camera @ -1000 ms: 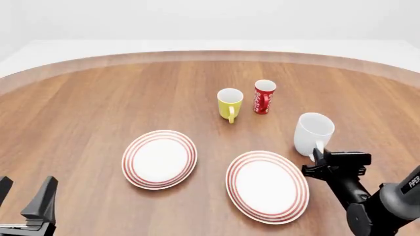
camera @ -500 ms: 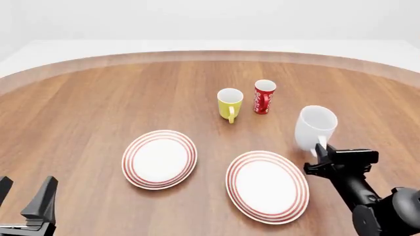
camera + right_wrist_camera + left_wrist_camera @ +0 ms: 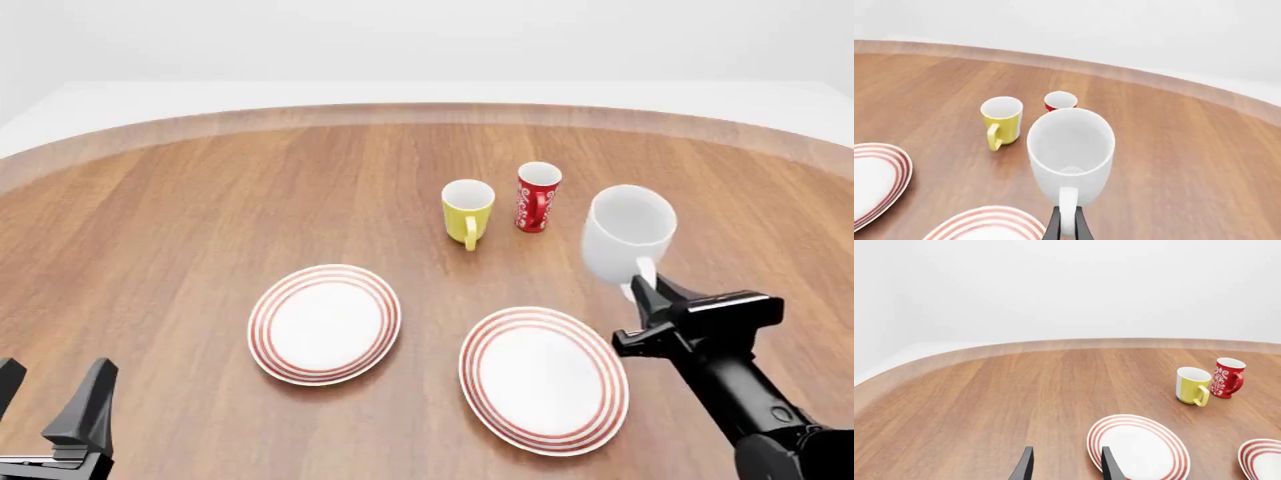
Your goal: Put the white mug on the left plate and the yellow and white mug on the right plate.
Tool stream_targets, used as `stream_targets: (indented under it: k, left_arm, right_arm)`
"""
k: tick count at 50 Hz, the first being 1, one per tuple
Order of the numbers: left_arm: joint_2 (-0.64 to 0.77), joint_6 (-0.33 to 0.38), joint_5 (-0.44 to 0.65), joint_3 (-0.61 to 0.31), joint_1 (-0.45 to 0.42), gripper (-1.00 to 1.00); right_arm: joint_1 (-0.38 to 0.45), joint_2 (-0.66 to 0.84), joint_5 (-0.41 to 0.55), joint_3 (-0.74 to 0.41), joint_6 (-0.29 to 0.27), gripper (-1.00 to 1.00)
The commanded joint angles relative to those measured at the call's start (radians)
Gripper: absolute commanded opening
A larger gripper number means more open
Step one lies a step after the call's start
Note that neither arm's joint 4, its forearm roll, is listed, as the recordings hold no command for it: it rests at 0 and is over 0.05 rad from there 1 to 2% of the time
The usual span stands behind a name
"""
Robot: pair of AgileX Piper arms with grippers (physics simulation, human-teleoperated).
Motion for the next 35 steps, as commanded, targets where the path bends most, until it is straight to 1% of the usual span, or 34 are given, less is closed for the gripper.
stream_targets:
  k: [1, 12, 17, 21, 28, 35]
  left_arm:
    - [0.000, 0.000, 0.000, 0.000, 0.000, 1.00]
    - [0.000, 0.000, 0.000, 0.000, 0.000, 1.00]
    - [0.000, 0.000, 0.000, 0.000, 0.000, 1.00]
    - [0.000, 0.000, 0.000, 0.000, 0.000, 1.00]
    - [0.000, 0.000, 0.000, 0.000, 0.000, 1.00]
    - [0.000, 0.000, 0.000, 0.000, 0.000, 1.00]
  right_arm:
    - [0.082, -0.162, 0.110, -0.002, -0.025, -1.00]
    - [0.130, -0.251, 0.203, -0.018, -0.027, -1.00]
    - [0.168, -0.293, 0.259, -0.034, -0.042, -1.00]
    - [0.209, -0.302, 0.282, -0.046, -0.046, -1.00]
    - [0.249, -0.302, 0.311, -0.075, -0.044, -1.00]
    - [0.309, -0.258, 0.315, -0.126, -0.045, -1.00]
